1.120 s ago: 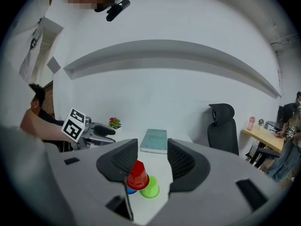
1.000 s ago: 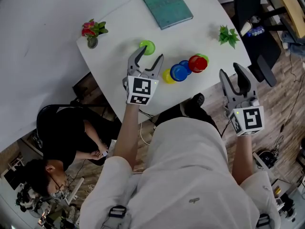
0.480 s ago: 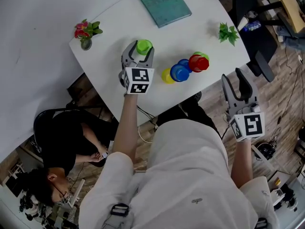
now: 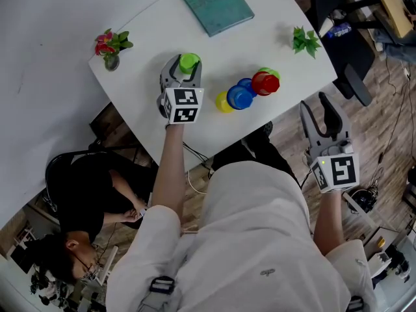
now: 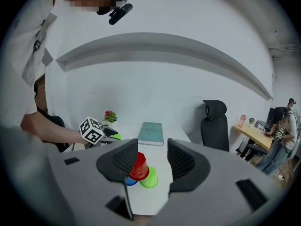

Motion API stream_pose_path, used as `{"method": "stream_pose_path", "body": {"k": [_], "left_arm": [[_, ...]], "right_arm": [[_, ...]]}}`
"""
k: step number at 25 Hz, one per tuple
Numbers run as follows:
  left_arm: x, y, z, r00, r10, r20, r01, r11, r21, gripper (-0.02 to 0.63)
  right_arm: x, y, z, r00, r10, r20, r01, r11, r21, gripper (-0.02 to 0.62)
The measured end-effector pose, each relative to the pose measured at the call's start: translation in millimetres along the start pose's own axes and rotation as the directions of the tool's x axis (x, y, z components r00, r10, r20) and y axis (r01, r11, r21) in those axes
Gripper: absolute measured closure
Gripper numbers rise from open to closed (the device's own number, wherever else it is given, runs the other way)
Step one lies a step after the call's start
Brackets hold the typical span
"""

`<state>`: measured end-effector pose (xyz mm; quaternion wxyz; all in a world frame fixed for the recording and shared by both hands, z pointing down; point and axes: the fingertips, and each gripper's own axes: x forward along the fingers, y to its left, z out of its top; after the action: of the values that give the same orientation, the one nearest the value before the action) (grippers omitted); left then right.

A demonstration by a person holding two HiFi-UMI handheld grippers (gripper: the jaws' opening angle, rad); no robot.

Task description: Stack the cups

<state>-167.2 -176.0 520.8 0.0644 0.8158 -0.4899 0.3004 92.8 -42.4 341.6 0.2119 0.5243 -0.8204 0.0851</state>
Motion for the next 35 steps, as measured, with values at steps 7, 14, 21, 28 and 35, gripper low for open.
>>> {"method": "stream_pose_path", "body": {"k": [7,14,21,28,35], "left_arm": [[-12.7,-6.4,15.9,1.0,-0.01,0.01,0.01,1.0,-0.008,0.373],[-41.2,-25.6,57.8,0.998,-0.019,0.056,0.019,1.0,-0.002,0.374],[-78.0,-46.4,115.4,0.993,-0.015,0.117,0.014,1.0,0.015,0.375],[-107.6,-80.1,157.2,0.988,-0.052,0.147,0.05,0.999,0.019,0.374],[-113.0,-131.9,159.0,0.986,-0.114,0.125,0.109,0.993,0.042,0.374]], "right_arm": [[-0.3,-4.9,1.1,0.999,0.013,0.031,-0.013,1.0,0.012,0.394],[-2.5,-16.2,4.6,0.995,0.068,0.078,-0.07,0.997,0.016,0.394],[-5.4,-27.4,5.6,0.981,0.148,0.125,-0.151,0.988,0.013,0.394],[-7.0,-35.0,10.0,0.96,0.223,0.17,-0.227,0.974,0.007,0.394],[-16.3,-53.3,9.1,0.949,0.251,0.192,-0.255,0.967,-0.005,0.394]]}}
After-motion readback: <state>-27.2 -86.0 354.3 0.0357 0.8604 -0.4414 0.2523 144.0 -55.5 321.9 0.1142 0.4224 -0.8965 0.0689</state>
